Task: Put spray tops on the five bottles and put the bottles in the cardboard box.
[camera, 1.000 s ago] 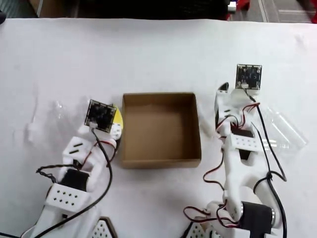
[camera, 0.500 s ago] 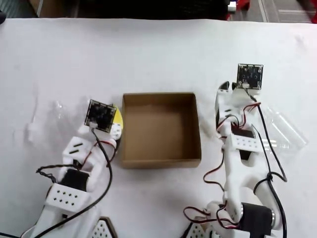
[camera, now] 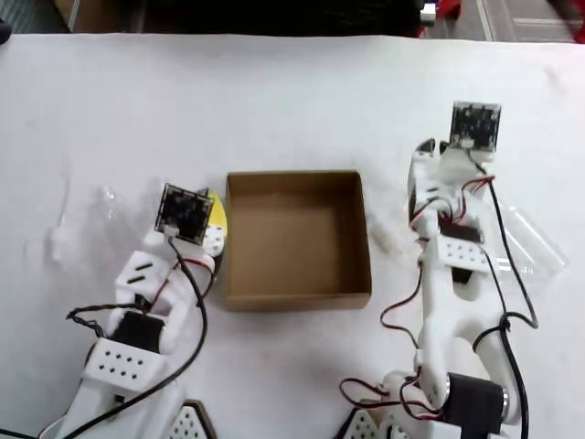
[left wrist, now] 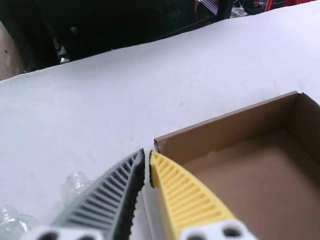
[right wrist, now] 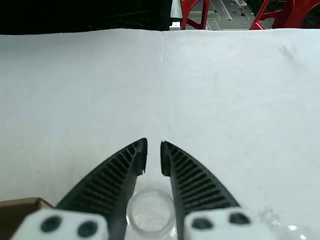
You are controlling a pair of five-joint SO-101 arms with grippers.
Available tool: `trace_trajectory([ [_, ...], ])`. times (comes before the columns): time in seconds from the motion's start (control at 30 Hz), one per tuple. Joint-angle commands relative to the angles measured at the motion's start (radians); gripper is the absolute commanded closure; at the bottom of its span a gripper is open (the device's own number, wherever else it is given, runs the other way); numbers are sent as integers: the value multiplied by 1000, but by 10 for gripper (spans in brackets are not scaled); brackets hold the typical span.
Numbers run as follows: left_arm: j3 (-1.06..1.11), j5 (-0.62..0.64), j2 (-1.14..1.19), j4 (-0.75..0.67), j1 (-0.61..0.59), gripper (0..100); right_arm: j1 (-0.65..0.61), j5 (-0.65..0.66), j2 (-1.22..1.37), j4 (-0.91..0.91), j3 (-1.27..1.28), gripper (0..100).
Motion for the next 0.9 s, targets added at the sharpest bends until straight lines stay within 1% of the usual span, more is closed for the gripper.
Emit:
trace_trajectory([
  [0.0,-9,-11,-19,-29,7,976,-28,-9,-77,199,-170,980],
  [0.13,-9,-9,-24,-28,7,976,-90,-9,-162,384,-293,980],
  [0.3,-9,-9,-24,-26,2,976,-134,-9,-259,469,-347,981],
  [0.43,-15,-2,-25,-26,-48,976,-214,-9,-323,567,-373,981],
  [0.53,-17,0,-25,-29,-82,976,-286,-9,-329,573,-373,981],
  [0.73,-17,0,-25,-32,-108,976,-358,-11,-262,532,-370,981],
  [0.87,-15,0,-25,-31,-108,976,-384,-71,-145,483,-371,981],
])
